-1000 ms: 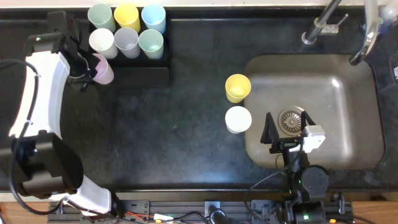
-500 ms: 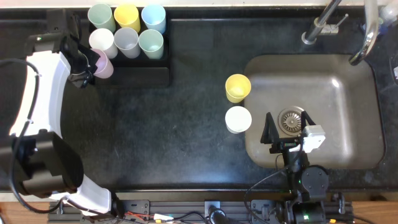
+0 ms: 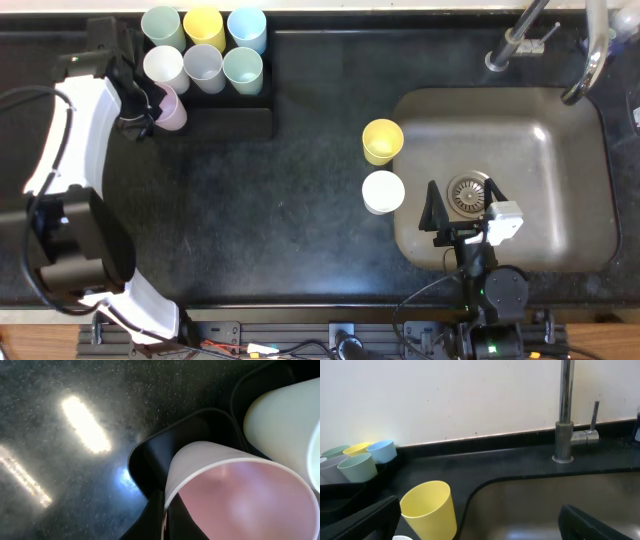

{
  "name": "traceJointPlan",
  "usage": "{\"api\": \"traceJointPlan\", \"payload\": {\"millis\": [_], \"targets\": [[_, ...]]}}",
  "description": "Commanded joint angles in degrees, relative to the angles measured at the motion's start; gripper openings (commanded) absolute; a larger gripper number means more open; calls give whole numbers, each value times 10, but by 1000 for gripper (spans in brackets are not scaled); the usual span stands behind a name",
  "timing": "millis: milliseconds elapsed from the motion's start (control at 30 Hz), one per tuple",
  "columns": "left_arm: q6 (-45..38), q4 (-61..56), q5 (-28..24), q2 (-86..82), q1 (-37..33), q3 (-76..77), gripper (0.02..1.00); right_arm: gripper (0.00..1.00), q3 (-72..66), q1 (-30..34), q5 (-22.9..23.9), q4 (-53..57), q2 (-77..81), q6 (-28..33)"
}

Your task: Store Cups

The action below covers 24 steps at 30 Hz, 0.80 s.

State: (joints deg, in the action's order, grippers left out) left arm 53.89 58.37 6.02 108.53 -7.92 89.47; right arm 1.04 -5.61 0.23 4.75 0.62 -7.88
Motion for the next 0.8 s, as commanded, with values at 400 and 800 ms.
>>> {"api": "traceJointPlan", "payload": {"millis": [400,800], "targets": [[0,0,9,17,-3,-2,1000,998,-8,4,-2,-3,-5,-3],[-19,2,0,-135,75,10,1000,996,-8,4,-2,-3,-5,-3]]}}
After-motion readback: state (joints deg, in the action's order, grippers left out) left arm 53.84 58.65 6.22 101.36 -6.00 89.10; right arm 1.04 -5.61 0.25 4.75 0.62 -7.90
